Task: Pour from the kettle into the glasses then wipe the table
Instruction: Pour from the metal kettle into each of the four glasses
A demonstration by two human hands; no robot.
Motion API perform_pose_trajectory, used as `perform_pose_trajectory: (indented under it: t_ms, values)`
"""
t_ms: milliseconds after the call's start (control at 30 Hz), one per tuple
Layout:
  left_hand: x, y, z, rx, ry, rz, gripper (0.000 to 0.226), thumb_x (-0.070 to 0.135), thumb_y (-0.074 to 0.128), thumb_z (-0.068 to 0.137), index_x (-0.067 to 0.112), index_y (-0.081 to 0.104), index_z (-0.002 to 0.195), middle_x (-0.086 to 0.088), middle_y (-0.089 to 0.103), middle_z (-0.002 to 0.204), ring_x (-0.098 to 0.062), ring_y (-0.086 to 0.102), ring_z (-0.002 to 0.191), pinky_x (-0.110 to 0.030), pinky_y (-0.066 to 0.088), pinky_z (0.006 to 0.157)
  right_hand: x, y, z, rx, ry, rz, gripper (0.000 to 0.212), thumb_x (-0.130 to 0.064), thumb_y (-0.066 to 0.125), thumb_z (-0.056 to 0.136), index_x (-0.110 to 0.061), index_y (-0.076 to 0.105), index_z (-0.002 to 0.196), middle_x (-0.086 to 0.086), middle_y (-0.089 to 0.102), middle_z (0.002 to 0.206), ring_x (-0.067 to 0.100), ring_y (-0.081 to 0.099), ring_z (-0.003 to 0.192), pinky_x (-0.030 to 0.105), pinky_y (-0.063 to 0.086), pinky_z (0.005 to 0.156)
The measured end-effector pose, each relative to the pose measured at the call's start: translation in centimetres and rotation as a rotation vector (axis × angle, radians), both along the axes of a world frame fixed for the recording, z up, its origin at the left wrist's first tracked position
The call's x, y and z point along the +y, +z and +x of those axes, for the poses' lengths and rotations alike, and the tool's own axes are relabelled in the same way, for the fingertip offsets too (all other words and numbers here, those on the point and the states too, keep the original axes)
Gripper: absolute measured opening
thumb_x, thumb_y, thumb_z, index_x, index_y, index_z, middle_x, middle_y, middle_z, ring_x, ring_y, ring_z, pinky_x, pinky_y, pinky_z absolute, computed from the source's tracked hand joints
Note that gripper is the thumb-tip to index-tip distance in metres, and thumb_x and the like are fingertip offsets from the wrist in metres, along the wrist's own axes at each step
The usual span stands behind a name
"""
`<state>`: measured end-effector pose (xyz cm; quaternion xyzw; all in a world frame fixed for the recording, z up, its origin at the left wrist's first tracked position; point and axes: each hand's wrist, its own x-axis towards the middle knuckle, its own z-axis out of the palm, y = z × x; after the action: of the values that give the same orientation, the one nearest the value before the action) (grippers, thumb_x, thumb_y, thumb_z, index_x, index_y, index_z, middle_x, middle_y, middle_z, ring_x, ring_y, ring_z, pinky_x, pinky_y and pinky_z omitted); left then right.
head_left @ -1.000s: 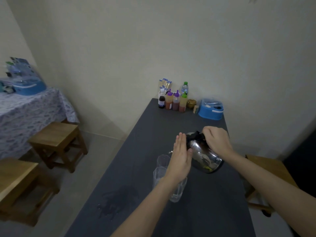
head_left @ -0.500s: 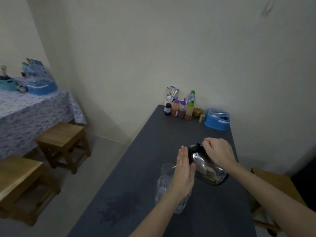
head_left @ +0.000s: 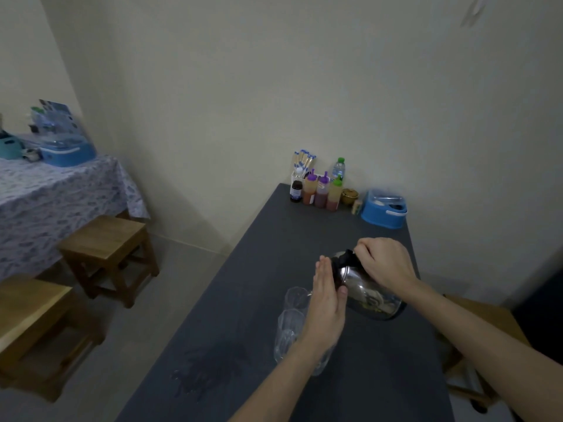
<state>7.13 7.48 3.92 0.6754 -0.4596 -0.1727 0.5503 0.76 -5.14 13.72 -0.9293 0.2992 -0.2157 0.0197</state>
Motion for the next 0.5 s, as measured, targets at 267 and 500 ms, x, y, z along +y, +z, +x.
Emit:
perform_pose_trajectory:
  t_ms: [267,500]
  values:
    - [0.0,-0.1,0.1,0.036,0.029,-0.029,0.059,0.025,0.031,0.103,0.019,-0.005,0.149,0.01,-0.009,0.157,-0.003,-0.011,0.144,-0.037,0.004,0.12,-0.1,0.3,0.9,0.03,0.055,-0.054,0.037,-0.035,0.031,0.084,-0.021,0.053,0.058,-0.002,0.05,0.053,0.013,0.048,0.053,0.026,0.025,0.046]
    - [0.3,-0.3,0.3,0.056,0.04,-0.031,0.06,0.026,0.031,0.103,0.021,-0.008,0.148,0.011,-0.011,0.157,-0.002,-0.012,0.143,-0.035,0.003,0.12,0.1,0.4,1.6,0.047,0.081,-0.081,0.038,-0.037,0.032,0.085,-0.021,0.055,0.059,-0.003,0.051,0.054,0.014,0.05,0.053,0.031,0.037,0.05]
